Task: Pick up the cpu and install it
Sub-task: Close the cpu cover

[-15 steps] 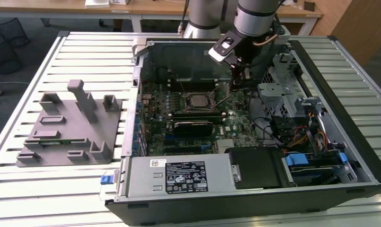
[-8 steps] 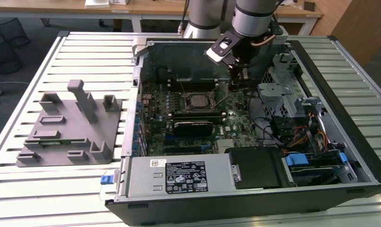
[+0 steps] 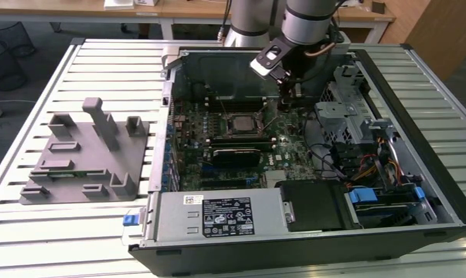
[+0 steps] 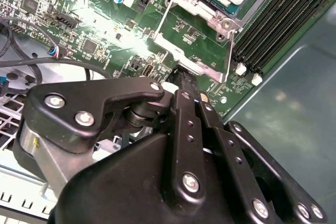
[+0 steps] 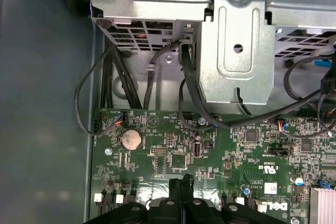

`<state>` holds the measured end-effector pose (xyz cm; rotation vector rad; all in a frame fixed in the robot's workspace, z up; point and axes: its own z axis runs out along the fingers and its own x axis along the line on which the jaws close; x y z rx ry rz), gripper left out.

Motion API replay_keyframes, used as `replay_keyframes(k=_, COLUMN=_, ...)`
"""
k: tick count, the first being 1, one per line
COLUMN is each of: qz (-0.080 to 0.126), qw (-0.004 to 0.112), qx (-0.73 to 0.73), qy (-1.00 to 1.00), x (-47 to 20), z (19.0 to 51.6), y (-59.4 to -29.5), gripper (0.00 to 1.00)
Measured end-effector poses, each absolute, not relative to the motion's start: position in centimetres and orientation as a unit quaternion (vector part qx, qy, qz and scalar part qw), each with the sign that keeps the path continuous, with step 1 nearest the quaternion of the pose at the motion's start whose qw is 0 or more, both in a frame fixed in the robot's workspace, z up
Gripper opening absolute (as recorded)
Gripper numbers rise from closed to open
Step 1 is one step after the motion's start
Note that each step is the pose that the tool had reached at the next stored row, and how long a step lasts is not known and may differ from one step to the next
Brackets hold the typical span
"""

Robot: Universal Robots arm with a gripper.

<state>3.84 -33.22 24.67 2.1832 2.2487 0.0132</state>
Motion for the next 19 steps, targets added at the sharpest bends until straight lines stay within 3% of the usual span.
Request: replay_keyframes(k=19, qz=0.004, qw=0.004, qx=0.697, qy=0.717, x=2.90, z=24.66, y=-33.22, gripper=0.11)
